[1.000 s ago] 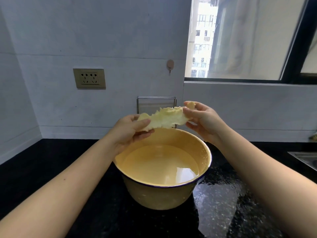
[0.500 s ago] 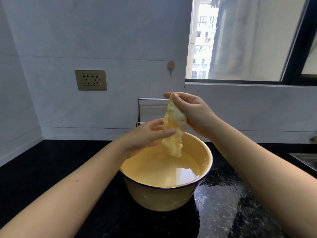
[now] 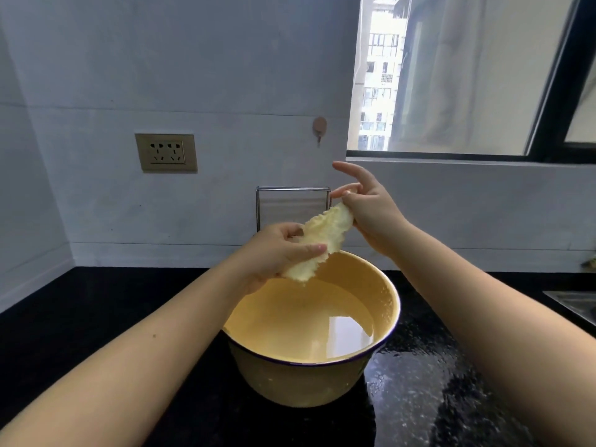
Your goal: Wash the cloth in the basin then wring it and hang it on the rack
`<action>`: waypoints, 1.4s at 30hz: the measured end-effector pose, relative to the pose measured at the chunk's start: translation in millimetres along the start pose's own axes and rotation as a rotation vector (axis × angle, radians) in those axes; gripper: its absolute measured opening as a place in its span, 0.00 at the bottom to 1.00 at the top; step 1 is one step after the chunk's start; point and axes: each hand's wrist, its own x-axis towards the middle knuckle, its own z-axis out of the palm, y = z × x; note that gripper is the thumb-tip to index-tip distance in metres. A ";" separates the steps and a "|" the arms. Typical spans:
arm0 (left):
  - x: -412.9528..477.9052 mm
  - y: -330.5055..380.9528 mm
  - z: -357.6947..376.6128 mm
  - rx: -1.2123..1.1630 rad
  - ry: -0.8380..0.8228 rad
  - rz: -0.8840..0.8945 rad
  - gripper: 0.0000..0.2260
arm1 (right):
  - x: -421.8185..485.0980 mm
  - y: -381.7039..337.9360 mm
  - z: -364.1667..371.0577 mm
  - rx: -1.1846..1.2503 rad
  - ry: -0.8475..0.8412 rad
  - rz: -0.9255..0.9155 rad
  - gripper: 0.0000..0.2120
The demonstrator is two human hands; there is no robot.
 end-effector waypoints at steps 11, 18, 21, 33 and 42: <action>26.2 5.1 -42.6 -0.388 0.177 -0.066 0.16 | 30.0 21.9 -21.0 0.061 0.091 0.048 0.20; 73.3 14.4 -61.6 -0.347 0.411 0.101 0.11 | 56.4 35.3 -20.6 0.188 0.011 0.138 0.18; 90.1 15.4 -68.7 -0.246 0.478 0.184 0.11 | 73.3 35.0 -16.2 0.137 0.092 0.102 0.16; 160.8 6.5 -95.7 0.210 0.728 0.315 0.07 | 134.4 58.7 19.1 -0.198 0.333 0.082 0.14; 168.2 1.8 -92.6 0.336 0.767 0.211 0.11 | 134.1 63.6 21.2 -0.416 0.294 0.139 0.09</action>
